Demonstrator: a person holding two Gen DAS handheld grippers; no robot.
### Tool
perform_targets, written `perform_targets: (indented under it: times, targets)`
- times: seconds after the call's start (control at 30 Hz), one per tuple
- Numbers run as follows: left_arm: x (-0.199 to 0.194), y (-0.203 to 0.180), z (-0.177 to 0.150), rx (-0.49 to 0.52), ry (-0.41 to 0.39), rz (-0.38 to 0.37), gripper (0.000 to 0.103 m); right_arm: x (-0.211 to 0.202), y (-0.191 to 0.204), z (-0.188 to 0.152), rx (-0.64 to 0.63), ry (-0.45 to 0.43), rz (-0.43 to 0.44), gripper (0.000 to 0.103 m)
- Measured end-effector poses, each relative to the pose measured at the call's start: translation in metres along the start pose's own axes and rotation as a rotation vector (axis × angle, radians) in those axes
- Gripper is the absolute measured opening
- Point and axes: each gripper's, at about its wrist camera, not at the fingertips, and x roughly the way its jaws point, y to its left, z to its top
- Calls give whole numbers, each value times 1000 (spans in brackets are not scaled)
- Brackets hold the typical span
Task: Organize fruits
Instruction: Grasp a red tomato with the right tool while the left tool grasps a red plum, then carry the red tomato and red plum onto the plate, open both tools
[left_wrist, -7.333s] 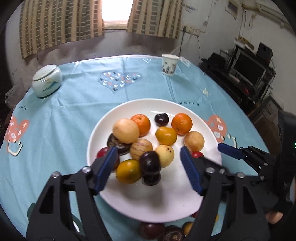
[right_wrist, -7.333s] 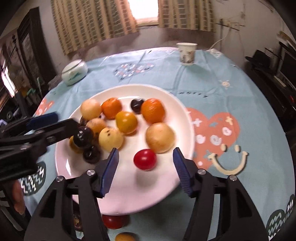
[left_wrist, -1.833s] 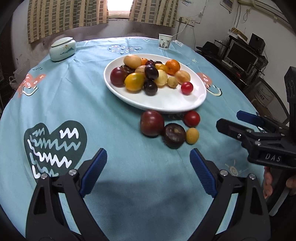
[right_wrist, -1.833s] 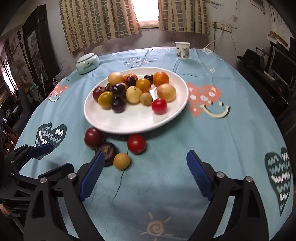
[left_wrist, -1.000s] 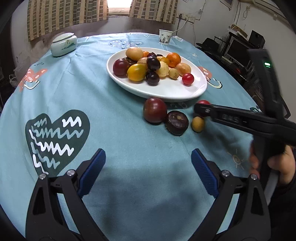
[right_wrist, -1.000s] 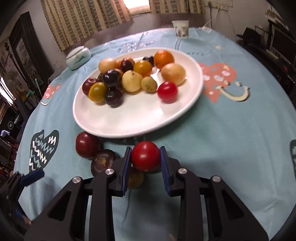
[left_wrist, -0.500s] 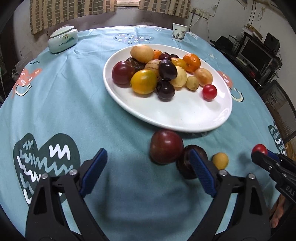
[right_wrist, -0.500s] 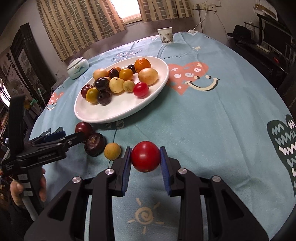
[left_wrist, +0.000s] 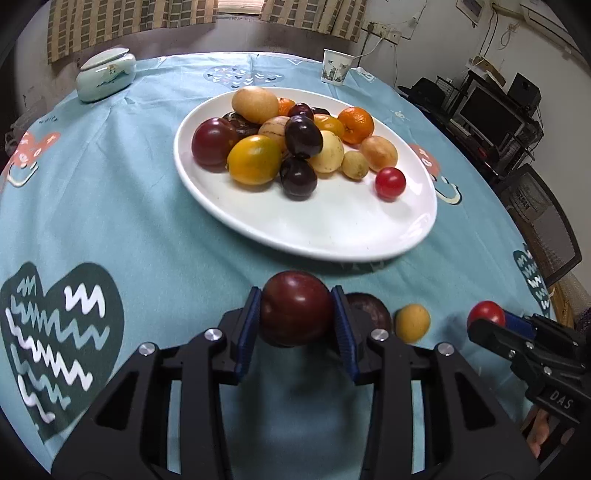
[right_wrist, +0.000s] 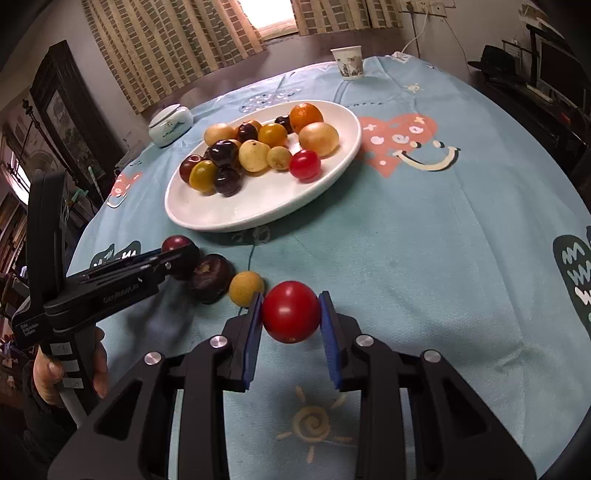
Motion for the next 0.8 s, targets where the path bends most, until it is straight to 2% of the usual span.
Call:
perform_targets:
  times: [0.13,0.43,0.6,0.8]
  targets:
    - [-22,0,-14,-14,-14,-30,39,-4,5,0,-8,-7,8,31]
    - [-74,-13,-36,31,-96,-36,39,-4,16,-3,-30,-7,20,31]
    - [-84,-12,-18,59,-127,-10,39,-9,26,5,-71,-5,34,31]
    - [-76,2,36,47,-163,67,39,-10,48,35,-141,-30,56,31]
